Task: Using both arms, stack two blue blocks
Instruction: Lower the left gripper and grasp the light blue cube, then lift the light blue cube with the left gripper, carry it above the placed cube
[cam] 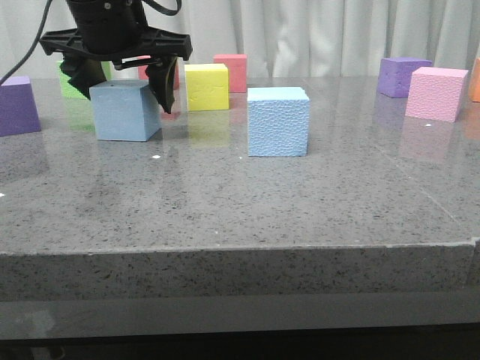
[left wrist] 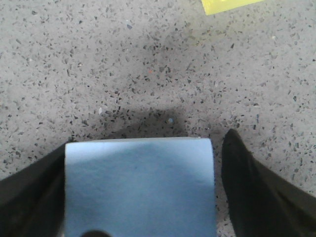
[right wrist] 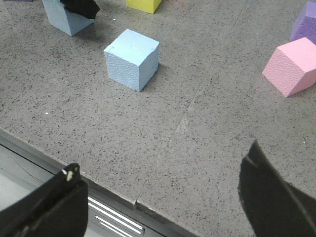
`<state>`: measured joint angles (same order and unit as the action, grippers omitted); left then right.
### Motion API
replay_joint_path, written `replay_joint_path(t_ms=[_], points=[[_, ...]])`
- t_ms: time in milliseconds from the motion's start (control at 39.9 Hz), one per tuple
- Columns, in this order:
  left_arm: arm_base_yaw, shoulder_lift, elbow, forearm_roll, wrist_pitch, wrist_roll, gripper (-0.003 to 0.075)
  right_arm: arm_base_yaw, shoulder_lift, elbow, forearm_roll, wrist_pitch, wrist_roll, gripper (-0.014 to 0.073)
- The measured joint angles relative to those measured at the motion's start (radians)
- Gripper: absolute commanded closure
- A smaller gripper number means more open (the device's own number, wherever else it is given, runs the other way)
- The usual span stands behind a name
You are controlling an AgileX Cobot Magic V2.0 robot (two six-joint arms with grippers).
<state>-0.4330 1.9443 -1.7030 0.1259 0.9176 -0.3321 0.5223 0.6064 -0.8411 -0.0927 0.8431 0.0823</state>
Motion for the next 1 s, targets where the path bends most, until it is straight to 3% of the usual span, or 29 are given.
replay_joint_path(t_ms=[100, 251, 552, 753, 1004], points=[[0.0, 0.0, 0.0, 0.0, 0.0, 0.0, 0.0207, 0.0, 0.0, 0.0, 0.0, 0.0, 0.0, -0.0034], [0.0, 0.0, 0.0, 0.006, 0.015, 0.0, 0.0314, 0.0, 0.0, 0.0, 0.0, 0.0, 0.0, -0.0034], [0.0, 0.0, -0.019, -0.001, 0.059, 0.041, 0.0311, 0.0, 0.0, 0.0, 0.0, 0.0, 0.0, -0.0034], [0.0, 0.0, -0.128, -0.145, 0.15, 0.31, 0.0311, 0.0, 0.0, 0.0, 0.0, 0.0, 0.0, -0.0034], [0.0, 0.0, -0.312, -0.415, 0.215, 0.816, 0.0311, 0.0, 0.0, 0.0, 0.0, 0.0, -0.002, -0.0034]])
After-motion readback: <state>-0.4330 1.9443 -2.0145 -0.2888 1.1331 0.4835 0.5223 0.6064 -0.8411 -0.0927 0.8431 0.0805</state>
